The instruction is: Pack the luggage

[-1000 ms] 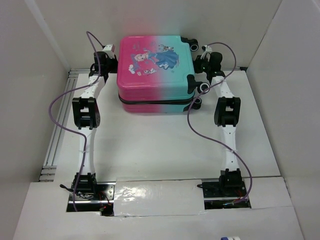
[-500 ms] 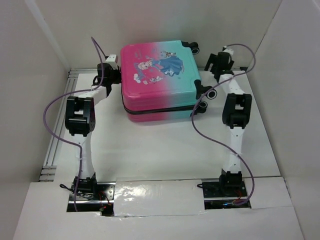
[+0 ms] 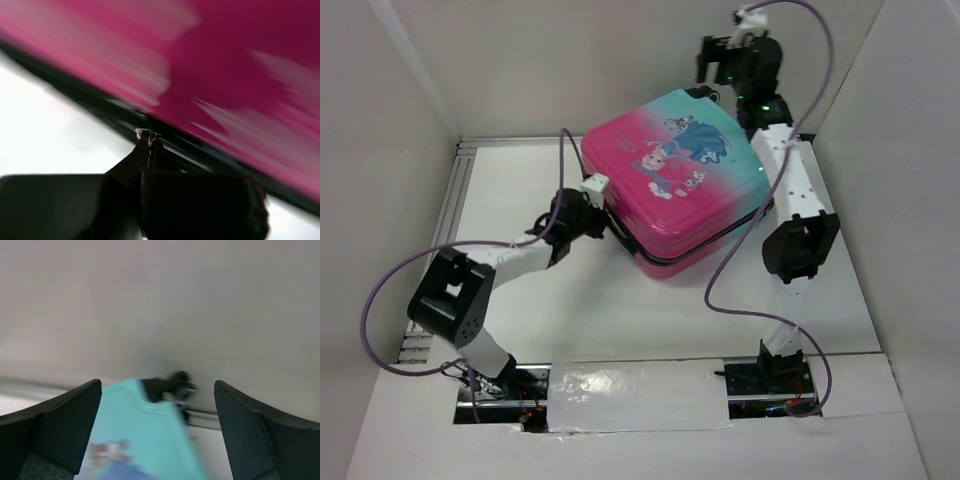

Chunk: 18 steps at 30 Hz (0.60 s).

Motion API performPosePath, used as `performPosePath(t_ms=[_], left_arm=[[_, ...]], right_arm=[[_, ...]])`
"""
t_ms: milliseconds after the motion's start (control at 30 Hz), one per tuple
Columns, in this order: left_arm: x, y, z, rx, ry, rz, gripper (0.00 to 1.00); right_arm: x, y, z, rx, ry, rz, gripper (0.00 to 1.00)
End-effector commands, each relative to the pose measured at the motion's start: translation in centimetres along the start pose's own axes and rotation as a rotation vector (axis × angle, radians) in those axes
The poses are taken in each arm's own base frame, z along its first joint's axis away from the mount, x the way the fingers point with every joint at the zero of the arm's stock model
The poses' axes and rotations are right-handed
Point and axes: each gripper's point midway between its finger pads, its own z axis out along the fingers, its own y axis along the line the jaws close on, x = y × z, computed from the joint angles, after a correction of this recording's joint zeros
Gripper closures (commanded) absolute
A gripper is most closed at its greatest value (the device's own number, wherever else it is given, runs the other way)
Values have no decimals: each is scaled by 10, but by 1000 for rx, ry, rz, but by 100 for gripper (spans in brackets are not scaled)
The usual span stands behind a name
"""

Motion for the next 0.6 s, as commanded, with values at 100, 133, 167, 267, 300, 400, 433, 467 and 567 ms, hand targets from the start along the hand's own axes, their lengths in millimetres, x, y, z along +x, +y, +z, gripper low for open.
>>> performPosePath(t_ms=[100,133,167,267,300,400,433,467,567], left_arm=[[-8,-125,-64,321,-131,16,100],[2,-127,-71,329,-120,19,100],[10,-129,-71,326,-102,7,100],[29,-125,-77,323,-73,-17,100],[33,-126,-77,318,-68,-33,100],[46,-118,-76,262,-46,-58,100],[53,-113,-76,239,-36,-58,100],[52,-110,-75,217,-39,-75,100],[59,-95,-72,124,-28,-110,100]], right_arm=[[66,194,-3,-456,118,-141,0],[71,206,-3,-459,117,-143,0],[95,223,-1,-501,146,-168,0],[126,274,-9,-592,160,-250,0],[149,286,-8,-614,185,-276,0],[192,311,-22,-690,257,-311,0],[210,321,-29,-744,283,-335,0],[232,332,-44,-821,326,-345,0],[265,347,-66,-894,382,-450,2]])
